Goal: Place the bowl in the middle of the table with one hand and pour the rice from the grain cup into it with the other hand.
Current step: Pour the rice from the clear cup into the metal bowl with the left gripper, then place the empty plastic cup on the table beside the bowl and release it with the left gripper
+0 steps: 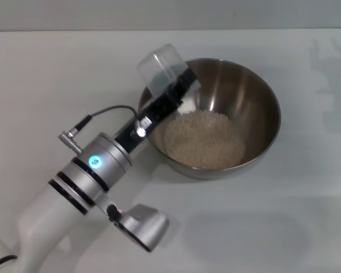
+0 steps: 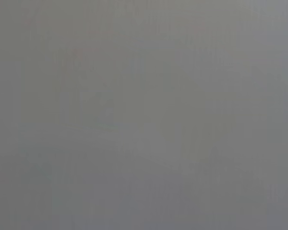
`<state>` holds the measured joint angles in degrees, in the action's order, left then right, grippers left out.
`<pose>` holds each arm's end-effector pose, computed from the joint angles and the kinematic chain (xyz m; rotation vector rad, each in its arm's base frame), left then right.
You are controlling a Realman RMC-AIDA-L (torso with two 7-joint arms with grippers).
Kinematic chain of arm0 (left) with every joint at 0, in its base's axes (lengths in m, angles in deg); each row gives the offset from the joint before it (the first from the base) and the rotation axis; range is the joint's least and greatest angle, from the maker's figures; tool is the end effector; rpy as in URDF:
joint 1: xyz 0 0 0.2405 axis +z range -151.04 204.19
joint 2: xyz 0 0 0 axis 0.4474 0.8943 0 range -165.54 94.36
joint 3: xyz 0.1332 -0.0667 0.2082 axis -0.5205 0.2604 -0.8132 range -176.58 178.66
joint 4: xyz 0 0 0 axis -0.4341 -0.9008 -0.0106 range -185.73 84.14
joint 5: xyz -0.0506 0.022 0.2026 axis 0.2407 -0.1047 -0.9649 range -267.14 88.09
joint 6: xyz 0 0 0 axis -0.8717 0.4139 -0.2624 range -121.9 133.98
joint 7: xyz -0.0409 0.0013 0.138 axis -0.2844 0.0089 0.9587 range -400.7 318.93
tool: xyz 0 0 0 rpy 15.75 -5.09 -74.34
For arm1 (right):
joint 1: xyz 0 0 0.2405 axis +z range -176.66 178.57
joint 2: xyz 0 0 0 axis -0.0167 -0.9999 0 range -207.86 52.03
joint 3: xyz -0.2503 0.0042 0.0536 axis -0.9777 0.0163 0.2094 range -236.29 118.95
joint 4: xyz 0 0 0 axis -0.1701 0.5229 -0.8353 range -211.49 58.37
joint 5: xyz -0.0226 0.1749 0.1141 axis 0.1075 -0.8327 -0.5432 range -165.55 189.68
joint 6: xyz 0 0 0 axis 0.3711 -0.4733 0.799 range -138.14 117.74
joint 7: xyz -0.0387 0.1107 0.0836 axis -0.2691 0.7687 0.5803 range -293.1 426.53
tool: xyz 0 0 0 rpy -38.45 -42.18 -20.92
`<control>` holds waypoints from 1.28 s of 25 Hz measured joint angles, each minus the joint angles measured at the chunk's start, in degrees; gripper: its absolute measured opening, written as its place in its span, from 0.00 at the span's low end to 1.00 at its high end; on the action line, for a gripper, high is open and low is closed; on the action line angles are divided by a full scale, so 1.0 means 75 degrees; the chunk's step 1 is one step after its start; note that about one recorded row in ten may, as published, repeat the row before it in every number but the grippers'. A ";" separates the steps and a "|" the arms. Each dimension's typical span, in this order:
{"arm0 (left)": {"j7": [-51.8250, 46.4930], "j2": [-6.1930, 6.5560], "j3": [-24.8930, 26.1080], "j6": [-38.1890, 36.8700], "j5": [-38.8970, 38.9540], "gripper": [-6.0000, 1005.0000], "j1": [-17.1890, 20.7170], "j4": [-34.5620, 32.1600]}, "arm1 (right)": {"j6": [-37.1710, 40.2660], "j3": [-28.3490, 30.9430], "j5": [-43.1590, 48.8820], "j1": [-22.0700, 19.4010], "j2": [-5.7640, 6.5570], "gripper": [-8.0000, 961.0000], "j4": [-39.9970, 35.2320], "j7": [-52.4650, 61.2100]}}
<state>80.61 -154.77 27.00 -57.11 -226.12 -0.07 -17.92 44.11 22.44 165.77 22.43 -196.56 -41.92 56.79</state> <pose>-0.1878 0.2944 -0.1173 -1.1880 1.6044 0.3341 0.2688 0.3834 0.0409 -1.4228 0.2802 0.6706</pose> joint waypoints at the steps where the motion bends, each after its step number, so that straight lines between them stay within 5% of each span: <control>1: -0.0027 0.0003 0.0087 -0.0007 0.0017 0.04 -0.0013 -0.0022 | 0.0000 0.0001 -0.0003 0.0002 0.0005 0.43 0.0001 0.0001; 20: -0.0381 0.0000 0.0317 0.0002 -0.0200 0.05 0.0138 0.0187 | 0.0001 0.0113 0.0009 -0.0053 0.0025 0.43 0.0041 0.0094; 27: -0.3446 0.0000 0.0547 -0.0122 -0.0173 0.05 0.0556 0.0535 | 0.0008 0.0200 0.0035 -0.0062 0.0023 0.43 0.0007 0.0300; 32: -0.6725 0.0000 0.1521 -0.0475 0.0065 0.05 0.0972 0.0899 | 0.0013 0.0201 0.0040 -0.0045 0.0018 0.43 0.0000 0.0303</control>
<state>30.18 -154.77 38.41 -60.67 -225.64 7.23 -11.17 44.21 23.95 166.07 22.10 -196.42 -41.92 59.06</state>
